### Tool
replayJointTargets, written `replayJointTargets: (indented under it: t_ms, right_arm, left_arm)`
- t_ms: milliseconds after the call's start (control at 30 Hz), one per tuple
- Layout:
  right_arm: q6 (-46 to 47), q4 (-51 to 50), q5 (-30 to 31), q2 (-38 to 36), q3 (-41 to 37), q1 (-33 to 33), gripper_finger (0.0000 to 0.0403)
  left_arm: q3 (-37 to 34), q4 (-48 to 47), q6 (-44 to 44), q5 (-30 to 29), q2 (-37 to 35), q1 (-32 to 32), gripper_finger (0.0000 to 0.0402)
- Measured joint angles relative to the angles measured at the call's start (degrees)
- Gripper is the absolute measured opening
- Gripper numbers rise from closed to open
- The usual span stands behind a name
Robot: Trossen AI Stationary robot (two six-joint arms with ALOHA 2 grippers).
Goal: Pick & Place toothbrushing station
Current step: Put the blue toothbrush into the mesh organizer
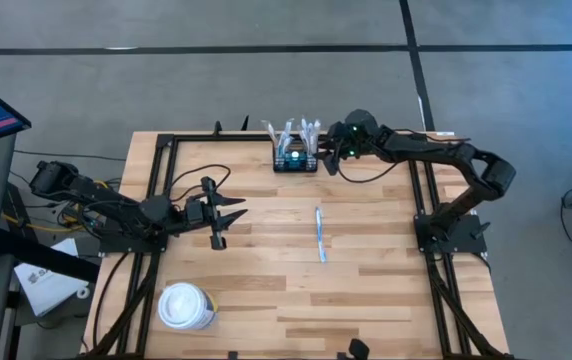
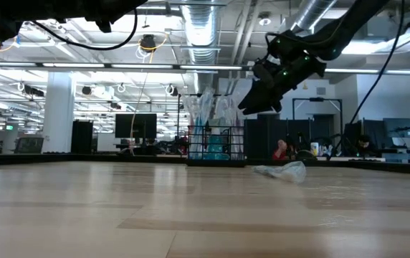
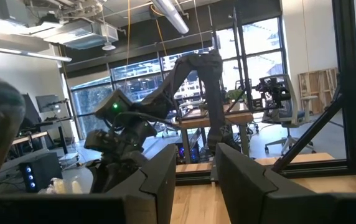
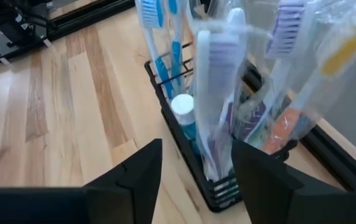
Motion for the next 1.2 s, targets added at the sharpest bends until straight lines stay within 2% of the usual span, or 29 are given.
replayJointTargets:
  t_ms: [233, 600, 1067, 1200]
  right_arm:
    - [-0.5, -3.6, -0.1, -0.5, 0.0, 0.3, 0.0178]
    - [-0.6, -17.8, -0.3, -0.5, 0.0, 3.8, 0.0179]
    - [-1.2, -28.3, -0.5, -0.5, 0.0, 14.1, 0.0164]
    - [-6.5, -29.5, -0.3, -0.5, 0.0, 19.0, 0.0161]
  left_arm:
    - [0.0, -0.2, 0.0, 0.0, 0.0, 0.0, 0.0108]
    - [0.0, -0.4, 0.0, 0.0, 0.0, 0.0, 0.0108]
    - [0.0, -0.5, 0.0, 0.0, 0.0, 0.0, 0.0108]
    - [0.0, -0.6, 0.0, 0.0, 0.0, 0.0, 0.0108]
